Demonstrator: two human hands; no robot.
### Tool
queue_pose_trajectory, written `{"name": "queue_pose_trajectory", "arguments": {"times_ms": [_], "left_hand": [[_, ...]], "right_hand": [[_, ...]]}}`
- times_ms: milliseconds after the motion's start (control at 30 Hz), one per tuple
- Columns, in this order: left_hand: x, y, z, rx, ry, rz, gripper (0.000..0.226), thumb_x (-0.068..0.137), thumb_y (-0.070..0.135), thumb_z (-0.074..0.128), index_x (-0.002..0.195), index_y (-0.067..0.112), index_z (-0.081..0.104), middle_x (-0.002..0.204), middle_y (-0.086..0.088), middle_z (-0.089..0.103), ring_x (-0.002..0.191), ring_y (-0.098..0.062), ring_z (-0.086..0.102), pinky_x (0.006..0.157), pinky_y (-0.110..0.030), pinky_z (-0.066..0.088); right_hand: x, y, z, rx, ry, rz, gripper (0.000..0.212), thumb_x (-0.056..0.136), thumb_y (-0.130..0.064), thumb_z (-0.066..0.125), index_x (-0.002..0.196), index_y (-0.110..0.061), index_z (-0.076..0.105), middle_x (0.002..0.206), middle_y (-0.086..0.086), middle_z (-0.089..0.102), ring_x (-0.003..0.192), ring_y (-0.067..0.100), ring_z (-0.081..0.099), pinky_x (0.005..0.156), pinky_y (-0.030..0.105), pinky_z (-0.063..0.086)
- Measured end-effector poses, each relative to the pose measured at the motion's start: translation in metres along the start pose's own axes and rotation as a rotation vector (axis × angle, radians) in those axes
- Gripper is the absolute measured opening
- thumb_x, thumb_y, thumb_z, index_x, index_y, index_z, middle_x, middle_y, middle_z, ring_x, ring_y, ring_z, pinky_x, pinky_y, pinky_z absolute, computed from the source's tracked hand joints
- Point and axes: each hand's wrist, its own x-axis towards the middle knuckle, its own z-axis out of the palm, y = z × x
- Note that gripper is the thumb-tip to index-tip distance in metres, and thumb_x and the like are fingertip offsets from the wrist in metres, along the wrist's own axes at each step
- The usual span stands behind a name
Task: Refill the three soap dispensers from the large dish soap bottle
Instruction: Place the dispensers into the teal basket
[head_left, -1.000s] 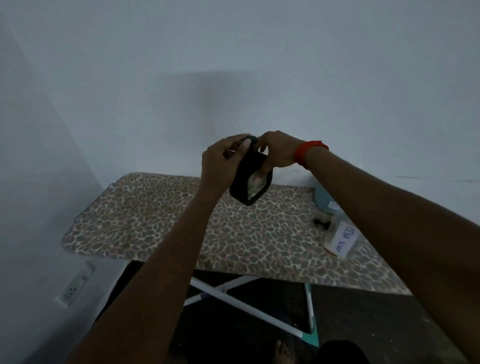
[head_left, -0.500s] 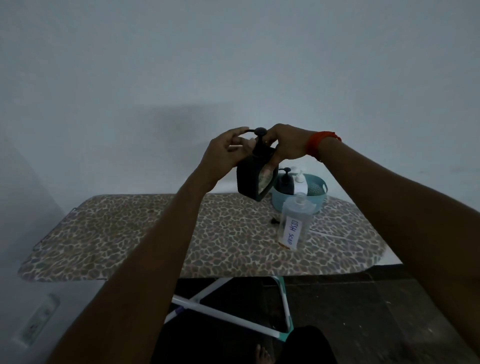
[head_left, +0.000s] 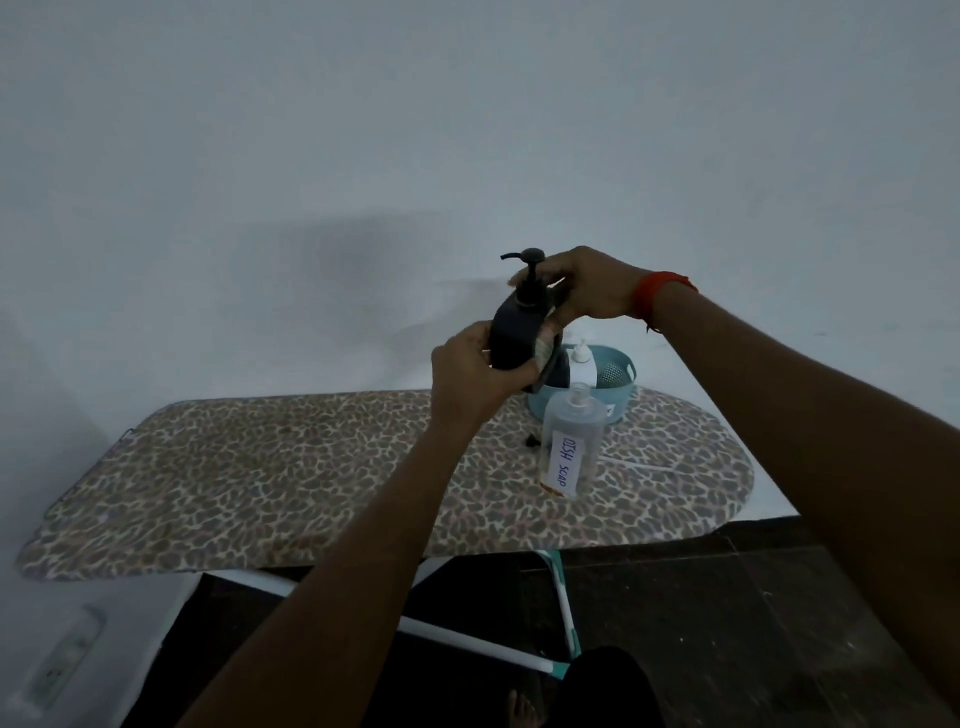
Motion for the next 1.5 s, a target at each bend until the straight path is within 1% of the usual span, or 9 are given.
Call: {"name": "queue_pose_trajectory", "arguments": {"times_ms": [100,200,367,633,800,900,1033,1367,1500], "left_hand": [[0.008,0.005,0.008,0.032,0.094,-0.026,0.05,0.063,0.038,0.088,0.106,0.015,0.075,0.095,0.004,0.079,0.082,-0.005,0.073,0.074,-0.025,0.061],[0.016,0.016,0.017,0.09,0.154,-0.057,0.048,0.065,0.042,0.088,0.104,0.018,0.074,0.092,0.005,0.078,0.075,-0.005,0.068,0.061,-0.002,0.042],[0.013,0.025,0.036,0.165,0.155,-0.093,0.043,0.068,0.04,0.086,0.1,0.017,0.072,0.088,-0.001,0.077,0.077,-0.019,0.07,0.066,-0.028,0.054],[0.003,0.029,0.066,0.24,0.126,-0.057,0.037,0.074,0.038,0.083,0.098,0.014,0.069,0.084,-0.004,0.074,0.077,-0.024,0.069,0.065,-0.025,0.039],[0.012,0.02,0.071,0.188,0.06,0.006,0.044,0.076,0.044,0.084,0.107,0.014,0.072,0.091,-0.004,0.077,0.083,-0.024,0.072,0.07,-0.032,0.055],[0.024,0.0,0.062,0.132,-0.068,0.003,0.045,0.079,0.047,0.082,0.114,0.019,0.074,0.1,-0.002,0.079,0.089,-0.017,0.075,0.079,-0.035,0.061],[0.031,-0.054,0.046,0.289,-0.004,-0.015,0.023,0.094,0.037,0.066,0.111,0.023,0.074,0.105,0.001,0.078,0.095,-0.016,0.074,0.087,-0.037,0.059],[-0.003,-0.185,0.094,0.467,-0.419,-0.436,0.049,0.101,0.019,0.052,0.149,0.013,0.046,0.151,-0.012,0.049,0.134,-0.03,0.051,0.114,-0.044,0.039],[-0.022,-0.212,0.116,0.478,-0.442,-0.41,0.05,0.099,0.021,0.054,0.147,0.007,0.048,0.146,-0.016,0.053,0.133,-0.031,0.051,0.114,-0.044,0.038]], "right_hand": [[-0.001,0.0,-0.005,0.115,0.079,0.171,0.084,0.078,-0.01,0.086,0.15,-0.014,0.044,0.136,0.019,0.061,0.117,0.031,0.065,0.094,0.045,0.056],[-0.008,-0.002,-0.007,0.276,0.015,0.222,0.054,0.09,-0.008,0.073,0.141,-0.005,0.054,0.116,0.022,0.072,0.096,0.036,0.074,0.084,0.047,0.061],[-0.013,-0.014,-0.004,0.54,0.072,0.267,0.033,0.089,-0.015,0.063,0.114,0.005,0.065,0.11,0.025,0.072,0.086,0.041,0.075,0.079,0.047,0.063],[0.01,-0.015,-0.001,0.063,0.257,0.401,0.039,0.072,-0.044,0.086,0.08,-0.017,0.058,0.094,0.008,0.072,0.081,0.027,0.071,0.079,0.041,0.062],[0.018,0.001,0.001,-0.018,0.402,0.427,0.036,0.07,-0.047,0.08,0.07,-0.023,0.052,0.07,-0.005,0.06,0.062,0.008,0.058,0.047,0.023,0.041],[0.018,0.022,-0.009,-0.003,0.454,0.46,0.038,0.068,-0.05,0.079,0.069,-0.024,0.052,0.067,-0.007,0.058,0.058,0.007,0.057,0.044,0.022,0.039],[0.019,0.06,-0.028,0.018,0.517,0.54,0.042,0.066,-0.054,0.078,0.071,-0.023,0.051,0.073,-0.004,0.059,0.062,0.012,0.061,0.048,0.024,0.045],[0.047,0.158,-0.01,0.007,0.551,0.676,0.041,0.062,-0.047,0.078,0.087,-0.022,0.056,0.081,0.0,0.064,0.067,0.019,0.065,0.057,0.027,0.053],[0.062,0.192,0.01,0.005,0.545,0.695,0.044,0.065,-0.045,0.078,0.098,-0.022,0.06,0.09,0.004,0.067,0.073,0.024,0.068,0.063,0.032,0.059]]}}
